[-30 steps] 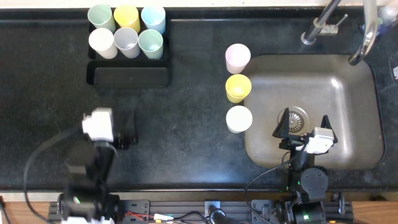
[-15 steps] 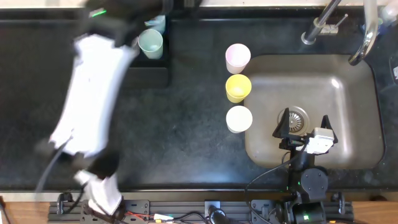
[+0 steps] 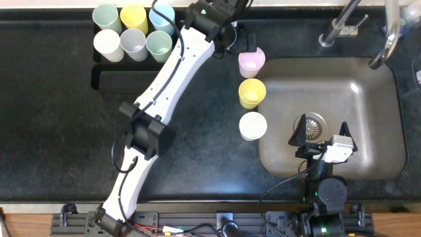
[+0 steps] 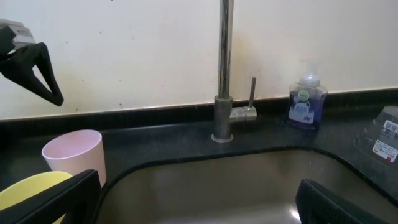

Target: Store Cups

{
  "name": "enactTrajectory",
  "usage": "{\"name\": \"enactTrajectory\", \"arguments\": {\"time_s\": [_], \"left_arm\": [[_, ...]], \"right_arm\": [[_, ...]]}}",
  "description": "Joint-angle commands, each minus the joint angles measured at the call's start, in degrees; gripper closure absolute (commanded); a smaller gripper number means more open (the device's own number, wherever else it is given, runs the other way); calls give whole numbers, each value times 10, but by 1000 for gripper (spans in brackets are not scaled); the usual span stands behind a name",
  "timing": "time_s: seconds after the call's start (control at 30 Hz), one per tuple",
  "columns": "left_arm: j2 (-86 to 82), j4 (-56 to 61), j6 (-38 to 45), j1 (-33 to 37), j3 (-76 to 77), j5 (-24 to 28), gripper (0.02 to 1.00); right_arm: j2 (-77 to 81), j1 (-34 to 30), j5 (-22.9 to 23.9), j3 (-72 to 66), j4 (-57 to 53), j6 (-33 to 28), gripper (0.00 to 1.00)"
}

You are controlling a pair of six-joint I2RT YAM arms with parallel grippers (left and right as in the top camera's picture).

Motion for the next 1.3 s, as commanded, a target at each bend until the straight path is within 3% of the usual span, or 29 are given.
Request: {"name": "enactTrajectory", "arguments": {"time_s": [0.03,1.03,1.07,1.1,1.13,1.2,1.23,1.27,1.3], "left_arm": [[30,-7,-37,-1,21,10,20],[78,-17,-47,0,21,13,42],[78,-18,-47,0,21,13,88],[78,-18,-47,0,20,13,202],[79,-17,-47,0,20,14,472],[81,-18,-47,0,20,14,733],[83,-17,-47,0,19,14,908],[83,-17,-47,0,19,13,982],[84,-17,-47,0,19,12,982]], "right_arm": [[-4,2,2,-8,3,0,5],[-4,2,2,-8,3,0,3],[-4,2,2,-8,3,0,5],[-4,2,2,-8,3,0,3],[-4,2,2,-8,3,0,5],[-4,2,2,-8,3,0,3],[-4,2,2,-8,3,0,3],[-4,2,2,-8,3,0,3],[-4,2,2,-8,3,0,3]]}}
